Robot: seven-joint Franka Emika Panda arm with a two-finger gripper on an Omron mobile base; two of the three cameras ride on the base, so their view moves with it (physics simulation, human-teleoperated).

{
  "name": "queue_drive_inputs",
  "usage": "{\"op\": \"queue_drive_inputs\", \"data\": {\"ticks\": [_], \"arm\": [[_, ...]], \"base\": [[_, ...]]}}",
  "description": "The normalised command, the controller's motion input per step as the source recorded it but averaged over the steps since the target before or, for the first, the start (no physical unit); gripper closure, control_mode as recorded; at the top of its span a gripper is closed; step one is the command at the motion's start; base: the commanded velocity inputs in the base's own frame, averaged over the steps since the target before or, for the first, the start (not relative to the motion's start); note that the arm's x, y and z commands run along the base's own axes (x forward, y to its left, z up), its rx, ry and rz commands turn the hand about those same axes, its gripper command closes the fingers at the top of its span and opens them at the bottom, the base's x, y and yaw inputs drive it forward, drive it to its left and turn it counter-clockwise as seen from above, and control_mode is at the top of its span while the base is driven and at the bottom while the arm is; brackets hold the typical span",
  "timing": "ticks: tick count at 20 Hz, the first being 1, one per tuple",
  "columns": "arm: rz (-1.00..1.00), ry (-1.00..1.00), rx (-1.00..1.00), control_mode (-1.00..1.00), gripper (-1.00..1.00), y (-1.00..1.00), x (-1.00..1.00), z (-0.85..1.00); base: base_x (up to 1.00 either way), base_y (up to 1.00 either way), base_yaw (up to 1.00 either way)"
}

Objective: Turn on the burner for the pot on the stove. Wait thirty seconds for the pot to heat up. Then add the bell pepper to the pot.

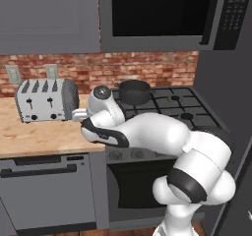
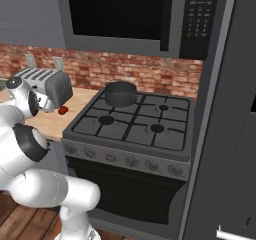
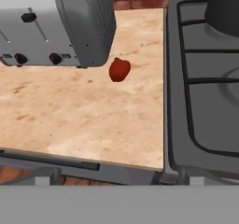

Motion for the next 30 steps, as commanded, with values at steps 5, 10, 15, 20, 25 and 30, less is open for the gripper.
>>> {"op": "queue_drive_inputs", "data": {"ticks": [5, 10, 15, 20, 25, 30], "arm": [[0.00, 0.00, 0.00, -1.00, -1.00, 0.06, 0.31, -0.17], [0.00, 0.00, 0.00, -1.00, -1.00, 0.02, 0.31, -0.15], [0.00, 0.00, 0.00, -1.00, -1.00, 0.04, 0.31, -0.17], [0.00, 0.00, 0.00, -1.00, -1.00, 0.09, 0.26, -0.19], [0.00, 0.00, 0.00, -1.00, -1.00, 0.14, 0.21, -0.17], [0.00, 0.00, 0.00, -1.00, -1.00, 0.14, 0.22, -0.15]], "base": [[0.00, 0.00, 0.00], [0.00, 0.00, 0.00], [0.00, 0.00, 0.00], [0.00, 0.00, 0.00], [0.00, 0.00, 0.00], [0.00, 0.00, 0.00]]}}
